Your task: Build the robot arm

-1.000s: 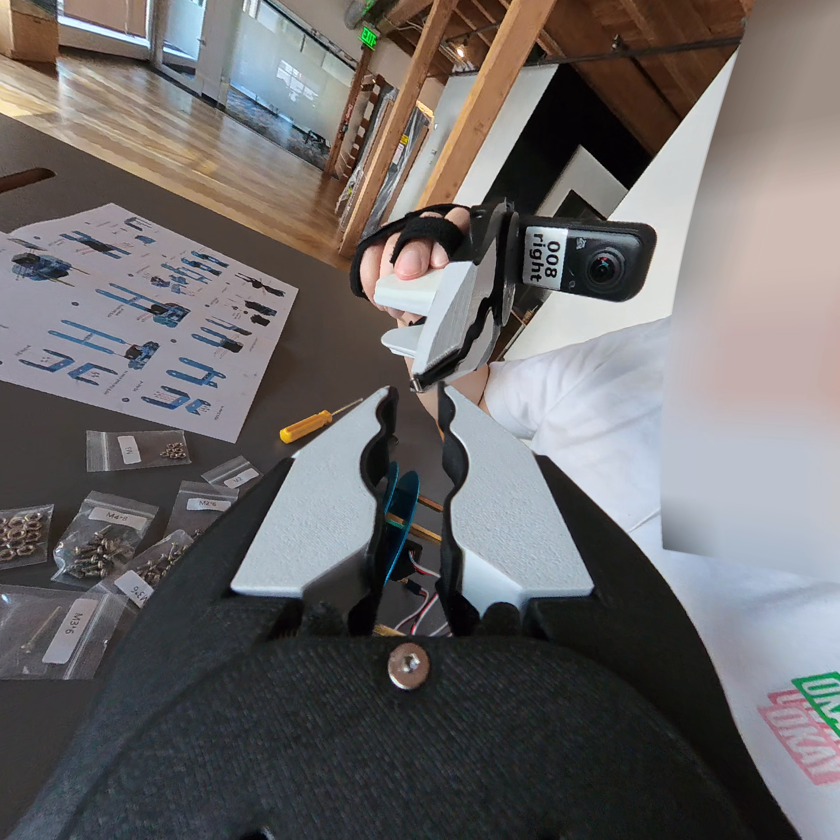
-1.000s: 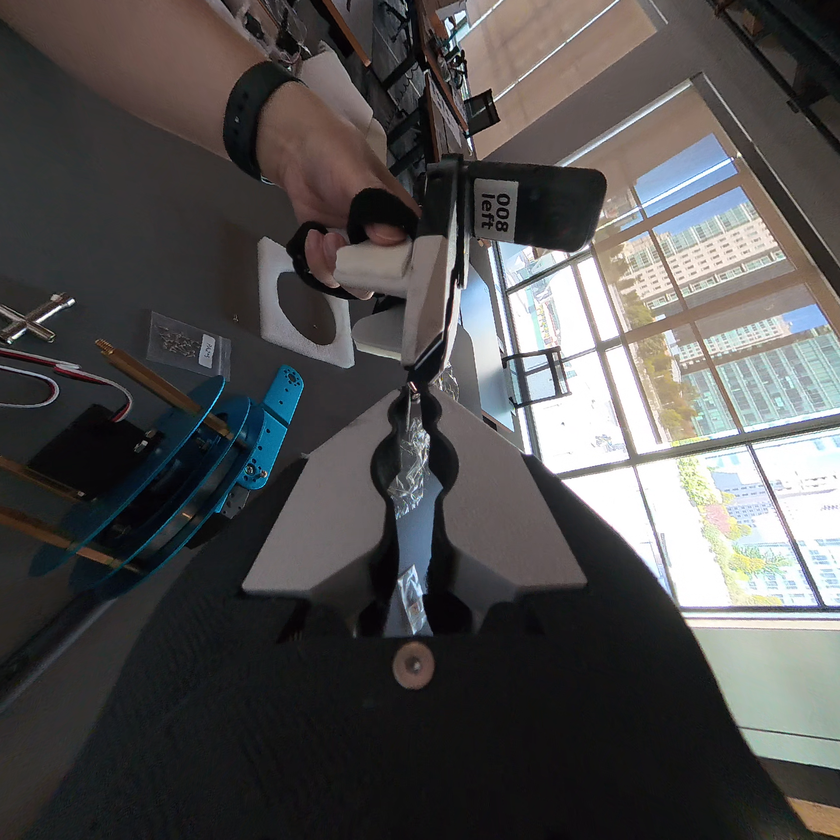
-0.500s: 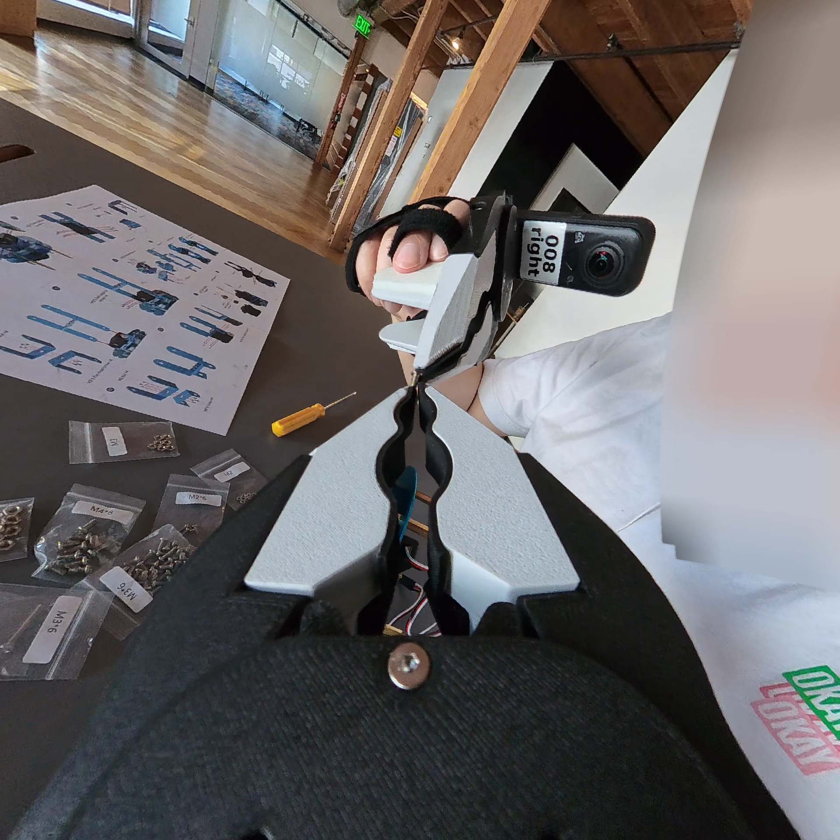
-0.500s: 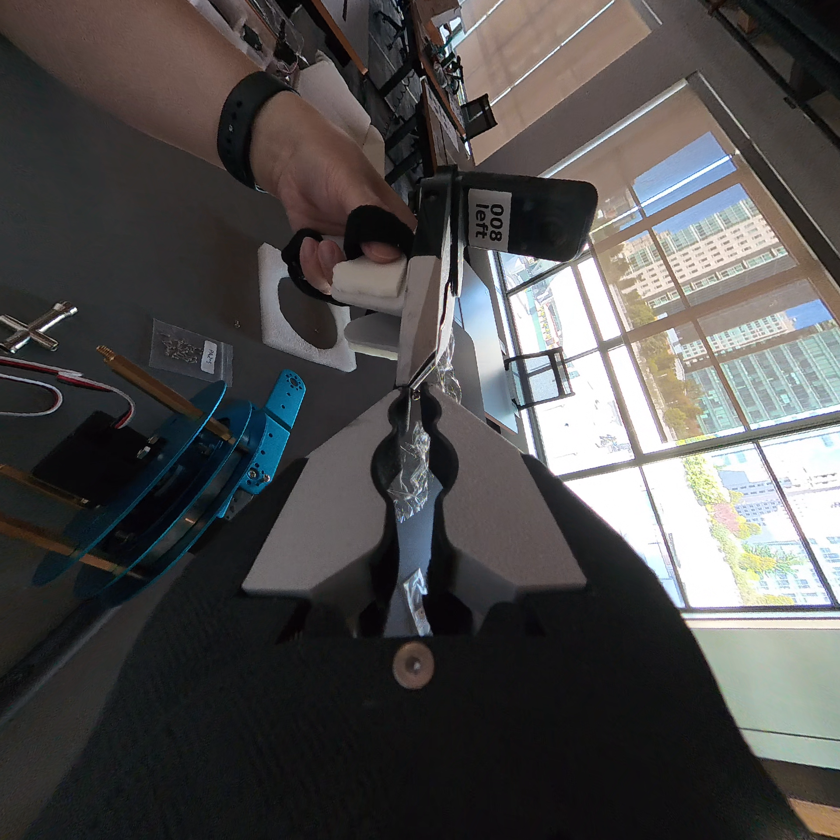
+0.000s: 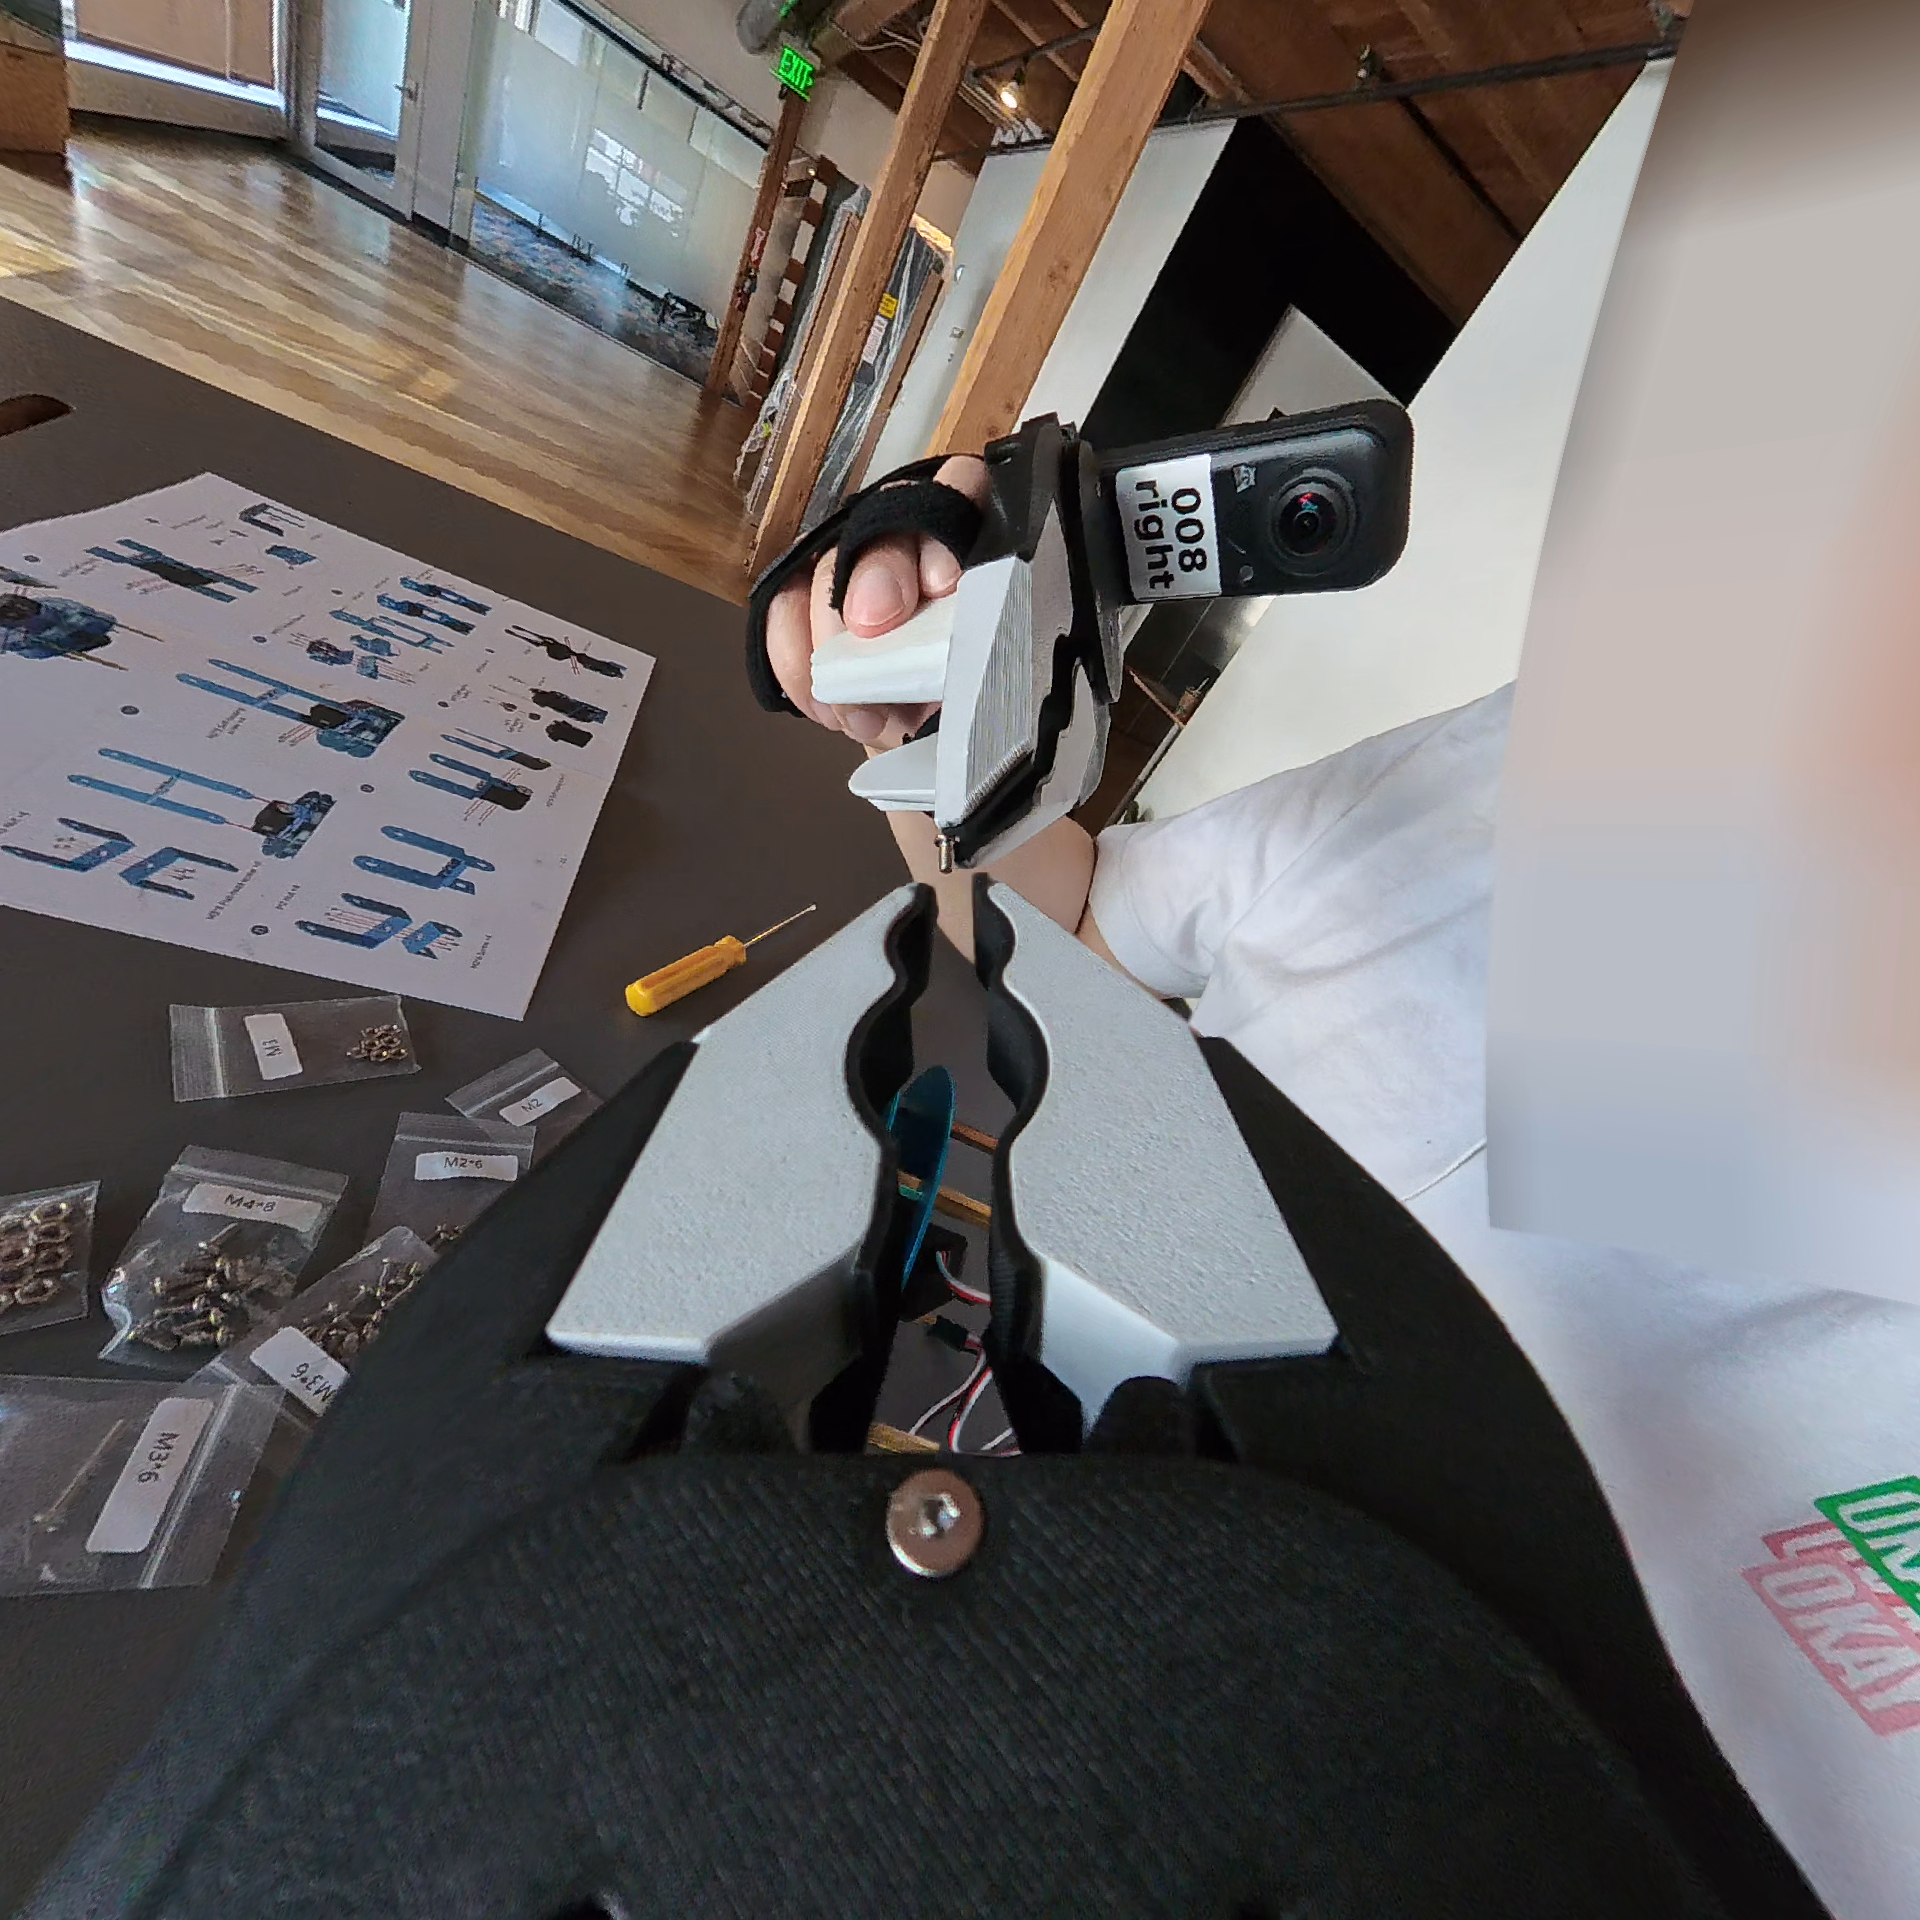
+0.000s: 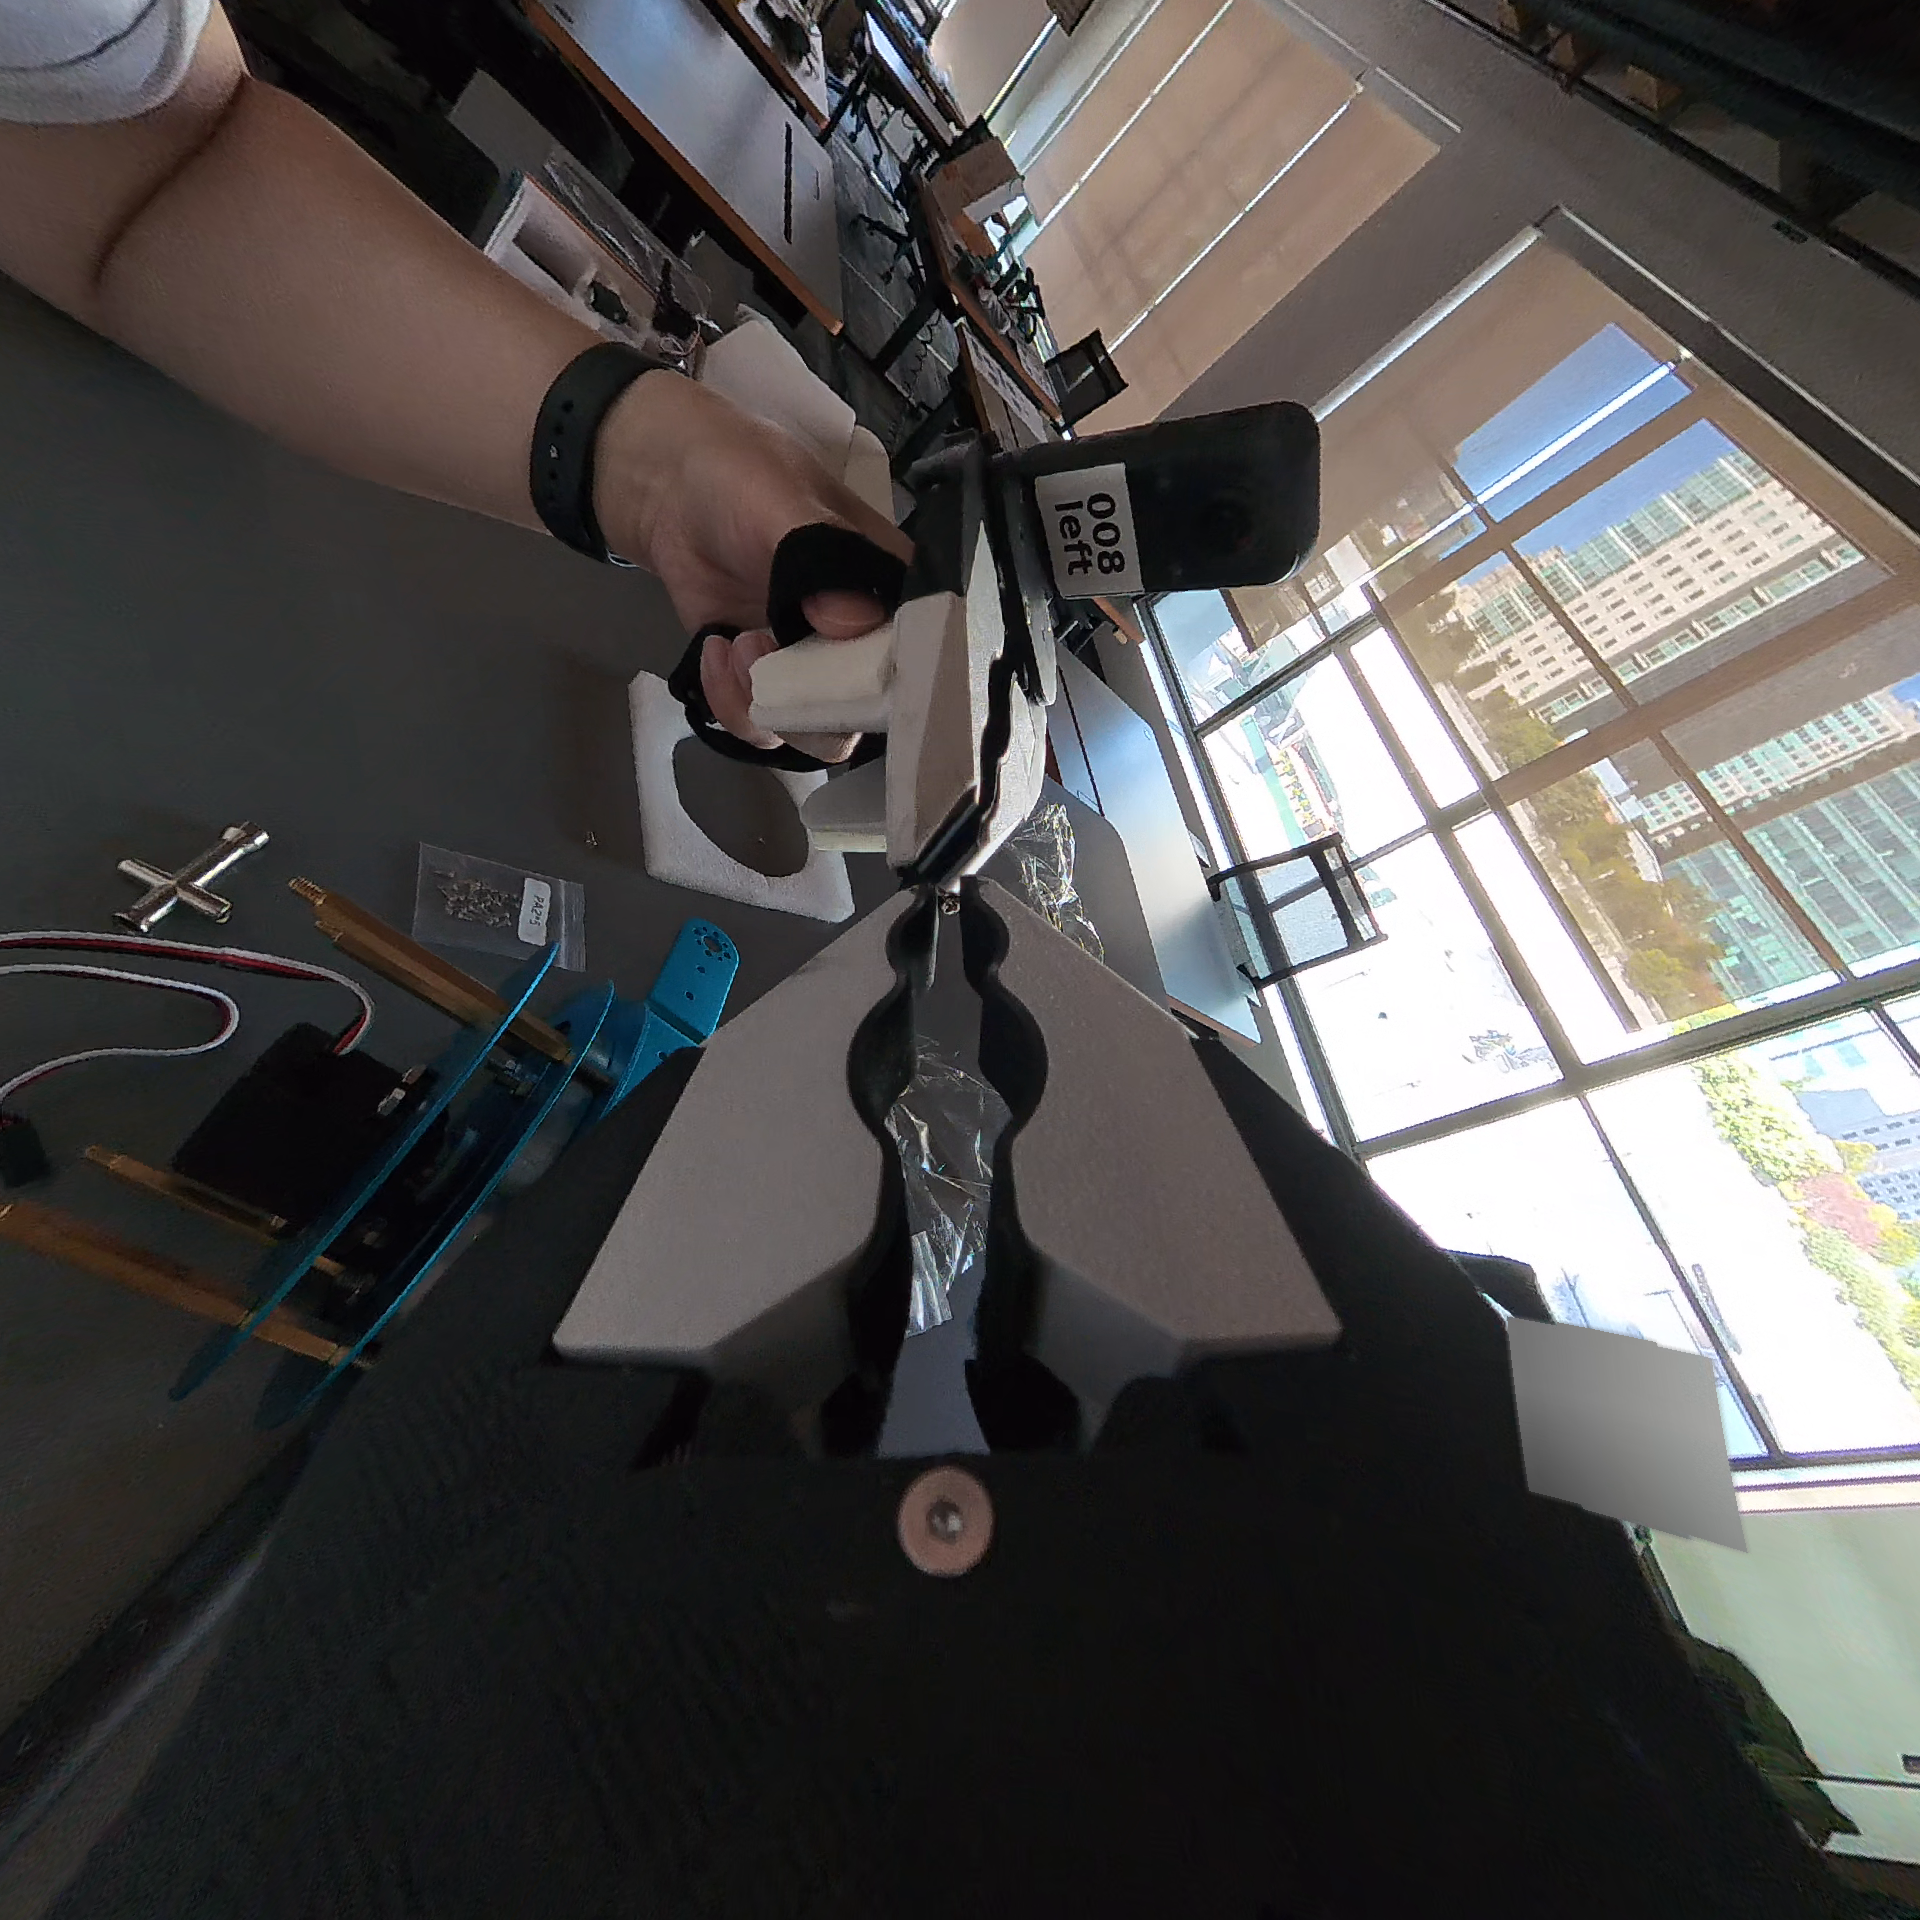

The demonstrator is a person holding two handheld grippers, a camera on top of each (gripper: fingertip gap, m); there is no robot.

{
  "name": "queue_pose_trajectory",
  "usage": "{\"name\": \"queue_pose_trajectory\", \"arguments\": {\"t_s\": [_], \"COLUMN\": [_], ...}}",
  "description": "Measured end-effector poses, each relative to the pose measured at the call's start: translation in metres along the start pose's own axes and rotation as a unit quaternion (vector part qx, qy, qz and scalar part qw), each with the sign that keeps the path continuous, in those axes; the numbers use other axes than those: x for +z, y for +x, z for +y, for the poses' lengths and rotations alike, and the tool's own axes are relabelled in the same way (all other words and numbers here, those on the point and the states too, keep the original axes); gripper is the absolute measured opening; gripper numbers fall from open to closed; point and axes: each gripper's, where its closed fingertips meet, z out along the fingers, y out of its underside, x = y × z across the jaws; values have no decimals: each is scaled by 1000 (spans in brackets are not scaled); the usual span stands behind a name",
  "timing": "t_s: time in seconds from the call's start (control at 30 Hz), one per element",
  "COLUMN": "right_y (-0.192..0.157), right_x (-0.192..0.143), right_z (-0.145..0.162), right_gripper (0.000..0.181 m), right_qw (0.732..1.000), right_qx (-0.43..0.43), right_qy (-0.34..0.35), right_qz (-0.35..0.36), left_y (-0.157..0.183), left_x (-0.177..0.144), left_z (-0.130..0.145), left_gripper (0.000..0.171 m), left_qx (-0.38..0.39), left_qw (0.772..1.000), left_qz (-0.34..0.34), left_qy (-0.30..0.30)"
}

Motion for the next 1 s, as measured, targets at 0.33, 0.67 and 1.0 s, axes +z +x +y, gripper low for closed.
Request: {"name": "queue_pose_trajectory", "arguments": {"t_s": [0.33,0.67,1.0], "right_y": [-3,-19,-32], "right_x": [3,-3,-3], "right_z": [1,-2,-2], "right_gripper": [3,13,7], "right_qw": [1000,987,973], "right_qx": [8,98,135], "right_qy": [6,56,65], "right_qz": [-8,-113,-174], "left_y": [-2,9,13], "left_x": [0,4,9], "left_z": [1,16,22], "left_gripper": [0,0,0], "left_qx": [-12,5,6], "left_qw": [1000,998,997], "left_qz": [6,26,35], "left_qy": [3,-52,-68]}}
